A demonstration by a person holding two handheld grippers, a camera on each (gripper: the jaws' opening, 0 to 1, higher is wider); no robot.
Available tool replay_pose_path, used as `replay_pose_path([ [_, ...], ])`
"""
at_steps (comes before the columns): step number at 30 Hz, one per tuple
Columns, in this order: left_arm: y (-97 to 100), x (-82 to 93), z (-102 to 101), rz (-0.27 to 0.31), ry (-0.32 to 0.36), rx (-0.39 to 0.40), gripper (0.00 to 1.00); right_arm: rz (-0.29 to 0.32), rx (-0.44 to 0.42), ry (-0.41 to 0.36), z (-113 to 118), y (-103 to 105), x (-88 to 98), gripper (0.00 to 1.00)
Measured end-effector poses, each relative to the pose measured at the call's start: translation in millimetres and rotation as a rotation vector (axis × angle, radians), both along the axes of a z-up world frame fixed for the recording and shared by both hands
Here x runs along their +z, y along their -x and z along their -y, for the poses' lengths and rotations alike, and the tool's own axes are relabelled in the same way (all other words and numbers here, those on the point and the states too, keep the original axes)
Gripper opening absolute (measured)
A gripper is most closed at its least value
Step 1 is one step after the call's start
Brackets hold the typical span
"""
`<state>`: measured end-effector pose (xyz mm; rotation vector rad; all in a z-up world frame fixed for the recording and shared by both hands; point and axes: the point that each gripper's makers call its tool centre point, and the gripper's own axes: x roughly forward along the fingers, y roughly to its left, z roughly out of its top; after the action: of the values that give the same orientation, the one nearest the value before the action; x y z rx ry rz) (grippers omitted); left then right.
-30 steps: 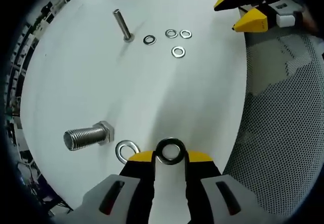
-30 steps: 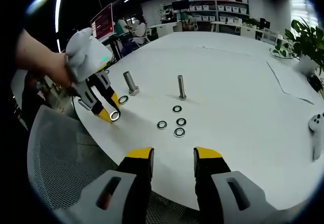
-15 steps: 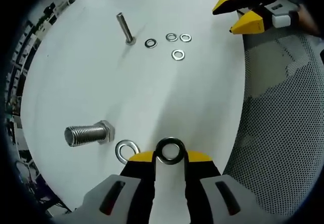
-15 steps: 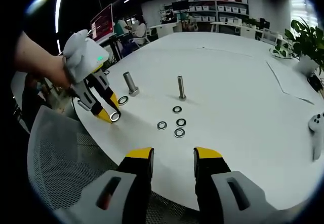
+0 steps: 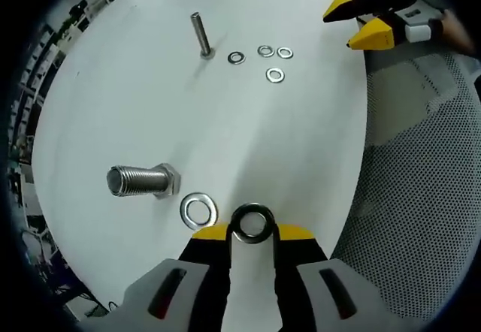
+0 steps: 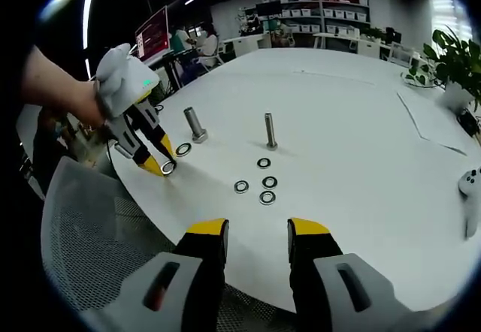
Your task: Place the washer onto the threaded stud by aligning its center hole with the stud, sliding it down to the base, and recovering from edge contact or off-axis alignment until the washer reaches the visible bottom stop.
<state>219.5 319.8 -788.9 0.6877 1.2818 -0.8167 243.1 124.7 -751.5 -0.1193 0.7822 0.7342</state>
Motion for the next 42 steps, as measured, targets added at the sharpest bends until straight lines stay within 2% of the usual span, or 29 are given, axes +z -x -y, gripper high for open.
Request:
replay_pose_path([
  [15,-10.2,18.5,7,0.036,0.023,-0.017,0.19,-0.010,0.015,0.005,-2,2,-1.3,0.34],
  [42,-49.8,56.8,-4,0.094,0.051,0.044,0.19,0.009,0.001,-0.013,-1,-1,2.7,0.34],
])
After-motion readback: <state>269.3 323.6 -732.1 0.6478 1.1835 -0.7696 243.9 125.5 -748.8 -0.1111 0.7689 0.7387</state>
